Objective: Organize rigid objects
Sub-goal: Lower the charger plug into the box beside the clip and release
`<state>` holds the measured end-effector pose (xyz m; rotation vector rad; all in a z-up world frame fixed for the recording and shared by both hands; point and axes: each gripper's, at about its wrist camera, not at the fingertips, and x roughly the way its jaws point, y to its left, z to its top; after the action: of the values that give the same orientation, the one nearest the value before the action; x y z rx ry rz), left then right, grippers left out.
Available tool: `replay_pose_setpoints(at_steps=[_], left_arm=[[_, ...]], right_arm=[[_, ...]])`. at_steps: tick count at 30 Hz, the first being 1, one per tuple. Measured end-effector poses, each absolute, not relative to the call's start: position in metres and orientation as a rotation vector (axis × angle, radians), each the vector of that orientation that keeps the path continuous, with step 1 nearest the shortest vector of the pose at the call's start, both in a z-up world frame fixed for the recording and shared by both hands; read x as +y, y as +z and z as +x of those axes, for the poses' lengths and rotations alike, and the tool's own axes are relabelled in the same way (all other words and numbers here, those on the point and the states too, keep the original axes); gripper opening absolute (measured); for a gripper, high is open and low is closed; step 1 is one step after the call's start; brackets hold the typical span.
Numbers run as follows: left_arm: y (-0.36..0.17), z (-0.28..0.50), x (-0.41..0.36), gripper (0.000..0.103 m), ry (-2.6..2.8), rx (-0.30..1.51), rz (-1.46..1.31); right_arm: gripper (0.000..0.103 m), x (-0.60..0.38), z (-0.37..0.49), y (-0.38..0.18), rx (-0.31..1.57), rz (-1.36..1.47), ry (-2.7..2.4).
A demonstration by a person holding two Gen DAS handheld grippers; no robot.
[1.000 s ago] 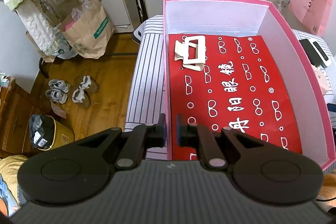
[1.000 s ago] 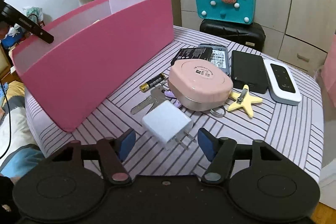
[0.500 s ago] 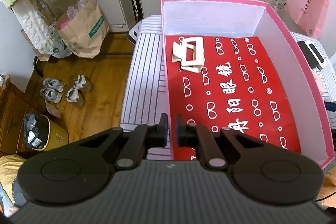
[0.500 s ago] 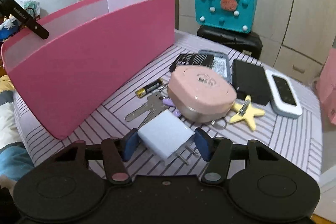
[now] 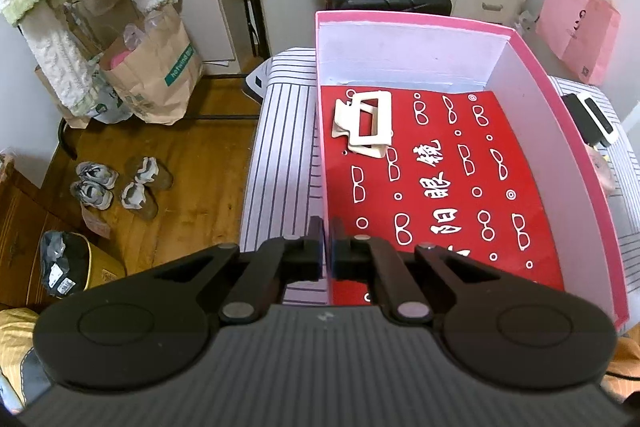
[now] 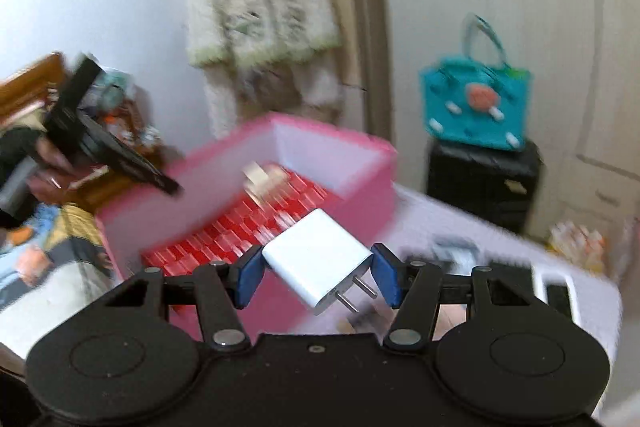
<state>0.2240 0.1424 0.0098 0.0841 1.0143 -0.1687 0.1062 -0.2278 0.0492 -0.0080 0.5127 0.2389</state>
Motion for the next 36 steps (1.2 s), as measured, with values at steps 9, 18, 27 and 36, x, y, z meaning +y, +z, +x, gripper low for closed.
replay_pose_setpoints(at_steps=[9,18,27,36], left_arm=[[0.012,0.231,0.145,0.004,-0.196,1.055,0.097],[0.011,0.229,0.141,0.004,-0.196,1.046,0.123],[0.009,0.232,0.152,0.005,-0.228,1.047,0.069],[0.009,0.23,0.149,0.005,-0.238,1.038,0.103]], right_arm=[[0.063,-0.163,0.23,0.064,0.724,-0.11,0.388],[0.063,-0.123,0.32,0.014,0.982,-0.182,0.286],[0.063,-0.124,0.351,-0.009,1.07,-0.133,0.251],[0.073,-0.131,0.348,-0.001,1.016,-0.104,0.192]])
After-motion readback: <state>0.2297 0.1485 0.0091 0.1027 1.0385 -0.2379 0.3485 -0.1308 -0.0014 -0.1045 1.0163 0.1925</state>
